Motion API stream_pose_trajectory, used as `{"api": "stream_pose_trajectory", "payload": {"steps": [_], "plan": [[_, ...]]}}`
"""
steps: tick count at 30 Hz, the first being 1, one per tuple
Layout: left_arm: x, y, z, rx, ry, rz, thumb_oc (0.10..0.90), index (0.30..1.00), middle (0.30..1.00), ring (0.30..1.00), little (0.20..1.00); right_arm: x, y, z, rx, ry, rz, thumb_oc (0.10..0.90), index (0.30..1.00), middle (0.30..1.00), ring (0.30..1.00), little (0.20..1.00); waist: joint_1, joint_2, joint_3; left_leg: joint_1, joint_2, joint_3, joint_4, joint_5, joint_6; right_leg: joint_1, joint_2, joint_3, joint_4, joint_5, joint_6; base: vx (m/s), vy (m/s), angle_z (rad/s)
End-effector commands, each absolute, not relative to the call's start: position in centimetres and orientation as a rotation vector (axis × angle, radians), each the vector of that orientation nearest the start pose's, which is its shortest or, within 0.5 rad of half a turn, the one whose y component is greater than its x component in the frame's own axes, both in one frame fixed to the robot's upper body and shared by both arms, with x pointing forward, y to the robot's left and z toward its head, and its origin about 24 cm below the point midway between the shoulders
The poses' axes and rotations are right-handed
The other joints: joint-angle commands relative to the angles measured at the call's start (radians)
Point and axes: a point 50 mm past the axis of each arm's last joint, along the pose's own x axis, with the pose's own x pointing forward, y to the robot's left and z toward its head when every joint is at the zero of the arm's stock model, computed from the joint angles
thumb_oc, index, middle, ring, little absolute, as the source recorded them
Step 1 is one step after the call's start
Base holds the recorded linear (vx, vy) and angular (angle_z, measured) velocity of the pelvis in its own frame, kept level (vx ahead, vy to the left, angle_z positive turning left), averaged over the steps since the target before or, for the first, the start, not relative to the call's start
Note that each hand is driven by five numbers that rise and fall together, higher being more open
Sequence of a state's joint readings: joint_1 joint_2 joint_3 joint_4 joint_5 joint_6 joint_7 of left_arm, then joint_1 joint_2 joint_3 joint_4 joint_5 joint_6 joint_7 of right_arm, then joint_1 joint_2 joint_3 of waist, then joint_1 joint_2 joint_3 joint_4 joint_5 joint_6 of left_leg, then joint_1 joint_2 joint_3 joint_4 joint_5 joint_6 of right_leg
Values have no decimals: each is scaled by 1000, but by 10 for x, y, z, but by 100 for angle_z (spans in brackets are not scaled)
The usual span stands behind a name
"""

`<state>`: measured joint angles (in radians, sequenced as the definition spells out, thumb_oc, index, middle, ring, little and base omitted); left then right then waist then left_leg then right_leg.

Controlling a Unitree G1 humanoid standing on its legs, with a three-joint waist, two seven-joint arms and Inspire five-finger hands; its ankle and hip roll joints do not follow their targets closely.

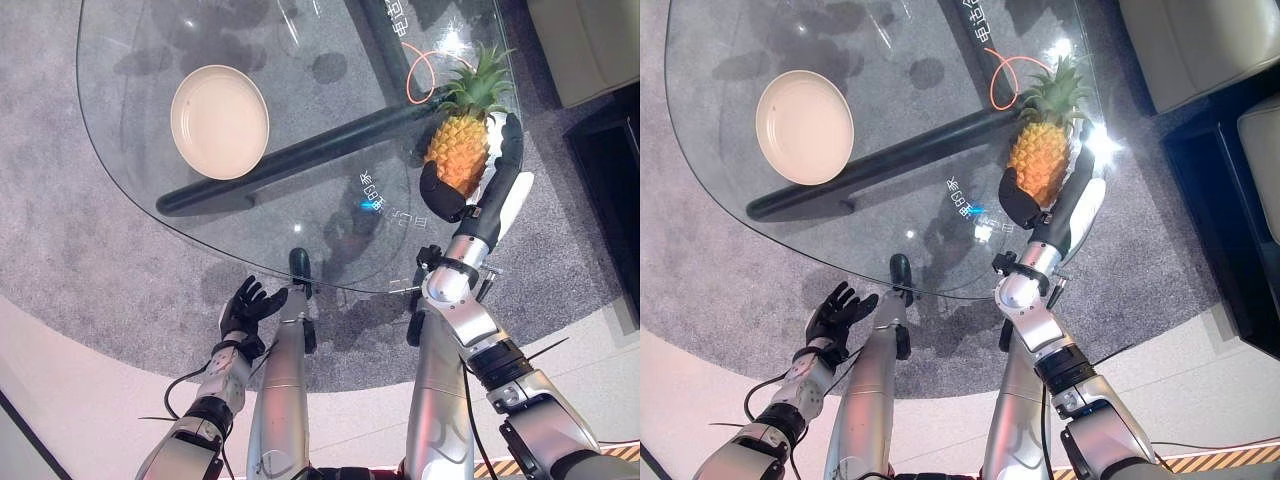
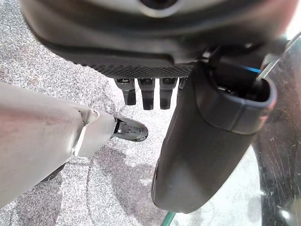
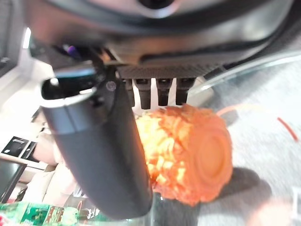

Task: Pick up the fruit to the plate

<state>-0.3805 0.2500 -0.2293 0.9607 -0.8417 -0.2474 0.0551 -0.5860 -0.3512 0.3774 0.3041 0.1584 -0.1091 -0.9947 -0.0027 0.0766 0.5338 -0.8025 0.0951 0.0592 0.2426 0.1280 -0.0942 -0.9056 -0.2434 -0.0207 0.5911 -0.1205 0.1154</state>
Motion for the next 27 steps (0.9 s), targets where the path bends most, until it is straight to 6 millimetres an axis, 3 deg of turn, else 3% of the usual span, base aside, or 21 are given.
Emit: {"api": "stream_pose_trajectory", "payload": {"steps": [1, 18, 21, 23, 27], "plan": [[271, 215, -59, -358, 400, 295, 800, 900, 900, 900, 900, 331, -167, 129, -98, -337, -615, 800, 900, 900, 900, 900, -8, 37, -14, -25, -18, -11, 106, -85, 23, 13, 29, -56, -120, 98, -33, 0, 0, 0], [273, 209, -57, -356, 399, 290, 800, 900, 900, 900, 900, 334, -159, 117, -40, -239, -551, 800, 900, 900, 900, 900, -6, 40, -14, -22, -22, -12, 102, -79, 24, 14, 32, -56, -119, 101, -38, 0, 0, 0], [273, 209, -57, -357, 397, 289, 800, 900, 900, 900, 900, 334, -159, 117, -44, -232, -544, 698, 813, 813, 813, 798, -5, 40, -14, -24, -22, -11, 102, -79, 25, 12, 33, -56, -118, 101, -39, 0, 0, 0], [273, 209, -57, -357, 396, 288, 800, 900, 900, 900, 900, 336, -159, 116, -57, -227, -533, 103, 302, 302, 302, 203, -5, 40, -14, -24, -22, -12, 102, -79, 24, 12, 33, -56, -118, 100, -39, 0, 0, 0], [273, 207, -57, -355, 396, 285, 800, 900, 900, 900, 900, 335, -159, 118, -91, -249, -534, 100, 300, 300, 300, 200, -4, 41, -14, -23, -24, -13, 101, -79, 25, 13, 32, -57, -120, 102, -38, 0, 0, 0]]}}
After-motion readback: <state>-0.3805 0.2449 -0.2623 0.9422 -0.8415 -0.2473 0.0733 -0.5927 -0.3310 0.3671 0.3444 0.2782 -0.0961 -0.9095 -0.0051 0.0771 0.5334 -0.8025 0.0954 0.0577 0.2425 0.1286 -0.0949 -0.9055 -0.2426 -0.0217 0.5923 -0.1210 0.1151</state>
